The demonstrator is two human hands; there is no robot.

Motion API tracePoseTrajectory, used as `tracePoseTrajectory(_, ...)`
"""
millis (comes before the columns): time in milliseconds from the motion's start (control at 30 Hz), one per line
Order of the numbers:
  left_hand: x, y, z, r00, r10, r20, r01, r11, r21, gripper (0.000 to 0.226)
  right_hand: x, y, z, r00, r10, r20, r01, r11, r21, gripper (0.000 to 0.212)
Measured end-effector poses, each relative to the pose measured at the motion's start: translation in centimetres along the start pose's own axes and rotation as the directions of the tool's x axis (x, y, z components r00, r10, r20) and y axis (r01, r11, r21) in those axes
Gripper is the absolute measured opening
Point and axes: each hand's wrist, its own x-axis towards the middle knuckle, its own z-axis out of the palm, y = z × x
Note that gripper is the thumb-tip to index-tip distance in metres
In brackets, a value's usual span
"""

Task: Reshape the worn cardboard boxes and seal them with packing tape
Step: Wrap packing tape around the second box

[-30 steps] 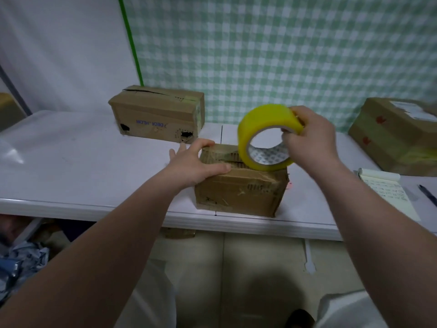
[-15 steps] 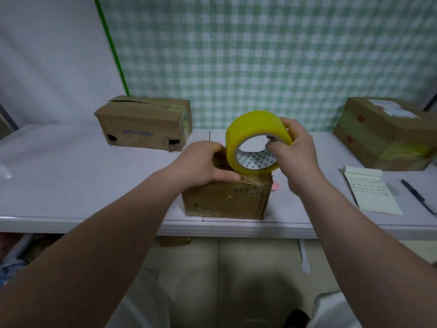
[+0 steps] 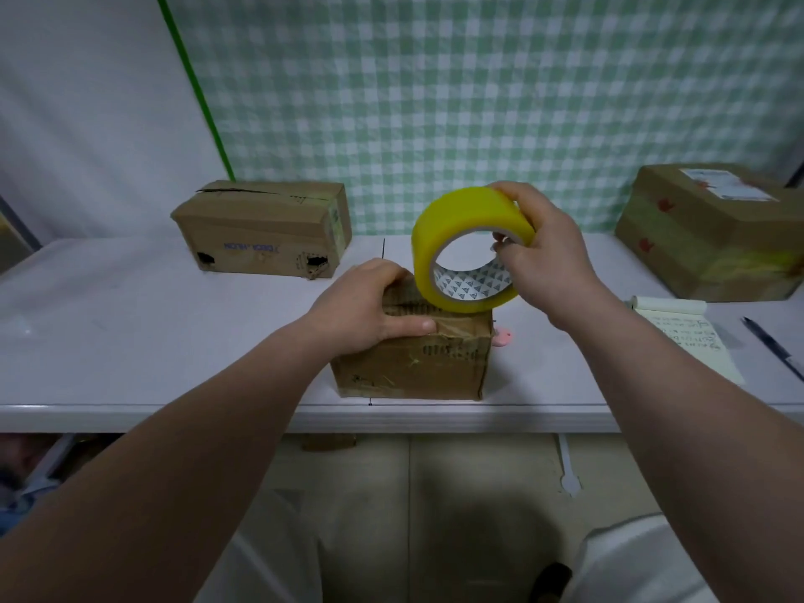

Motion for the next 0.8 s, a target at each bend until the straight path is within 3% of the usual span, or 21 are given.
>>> tracePoseTrajectory(133, 0.2, 0.0, 0.0, 1.000, -0.011, 0.008, 0.011, 1.000, 0.004, 0.071, 1.1, 0.1, -3.3, 0.996, -0.033, -0.085, 0.018, 0.985, -0.170, 0.067)
tracePoseTrajectory(433, 0.4, 0.2, 0.1, 1.000, -0.010, -0.001, 0.010, 1.000, -0.003, 0.068, 0.0, 1.9, -7.5, 1.000, 0.008, 0.028, 0.009, 0.816, -0.578, 0.069)
tracePoseTrajectory(800, 0.6, 0.0, 0.3, 1.000, 0.000, -0.001, 0.000, 1.000, 0.027, 0.074, -2.1, 4.1, -6.4, 0.999, 0.051, 0.020, -0.029, 0.801, -0.598, 0.068)
